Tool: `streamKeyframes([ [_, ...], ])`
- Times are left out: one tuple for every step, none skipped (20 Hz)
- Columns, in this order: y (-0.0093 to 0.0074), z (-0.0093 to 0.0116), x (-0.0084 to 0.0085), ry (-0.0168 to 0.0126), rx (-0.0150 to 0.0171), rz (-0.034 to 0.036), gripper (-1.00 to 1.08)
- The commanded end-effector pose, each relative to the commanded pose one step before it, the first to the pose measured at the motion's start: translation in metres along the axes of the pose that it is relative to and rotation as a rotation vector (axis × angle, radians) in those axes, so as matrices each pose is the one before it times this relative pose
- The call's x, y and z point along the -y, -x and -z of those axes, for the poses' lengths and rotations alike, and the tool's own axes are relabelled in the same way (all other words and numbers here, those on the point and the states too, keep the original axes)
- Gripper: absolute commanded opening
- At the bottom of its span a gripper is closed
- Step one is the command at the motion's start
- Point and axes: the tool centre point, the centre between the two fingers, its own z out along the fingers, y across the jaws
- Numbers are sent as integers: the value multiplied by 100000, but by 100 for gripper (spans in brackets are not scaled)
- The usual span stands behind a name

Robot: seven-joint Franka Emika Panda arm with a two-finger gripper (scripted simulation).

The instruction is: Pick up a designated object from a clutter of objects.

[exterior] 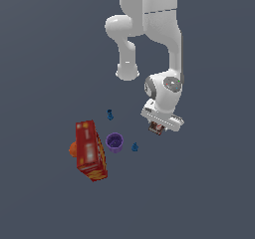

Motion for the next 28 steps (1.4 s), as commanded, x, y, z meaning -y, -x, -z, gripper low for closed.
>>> streamKeyframes([
  [-70,61,-68,25,16,-1,-100],
  [-95,115,-78,0,0,0,-100],
  [-133,162,-110,0,0,0,-100],
  [-171,208,-141,0,0,0,-100],
  [-210,255,-172,0,0,0,-100],
  [-249,303,-205,0,0,0,-100],
  [-289,352,-237,0,0,0,-100],
  [-329,401,-270,0,0,0,-100],
  [-368,449,-301,0,0,0,-100],
  [-406,496,-332,0,0,0,-100],
  [-444,543,-362,0,0,0,-100],
  [-480,588,-391,0,0,0,-100],
  [-515,631,-418,0,0,0,-100],
  [-547,672,-444,0,0,0,-100],
  [-579,712,-468,0,0,0,-100],
  [-604,737,-483,-21,59,28,-100],
  [-640,790,-514,0,0,0,-100],
  [-670,824,-537,-33,35,6,-100],
  [-693,854,-554,-35,34,5,-100],
  [-703,871,-560,0,0,0,-100],
  [-712,880,-567,-37,32,5,-100],
  [-718,886,-570,-38,31,4,-100],
  [-720,892,-569,0,0,0,-100],
  [-727,895,-574,-39,30,3,-100],
  [-727,898,-571,0,0,0,-100],
  [-735,899,-578,-39,30,1,-100],
  [-733,902,-572,0,0,0,-100],
  [-737,903,-573,0,0,0,-100],
])
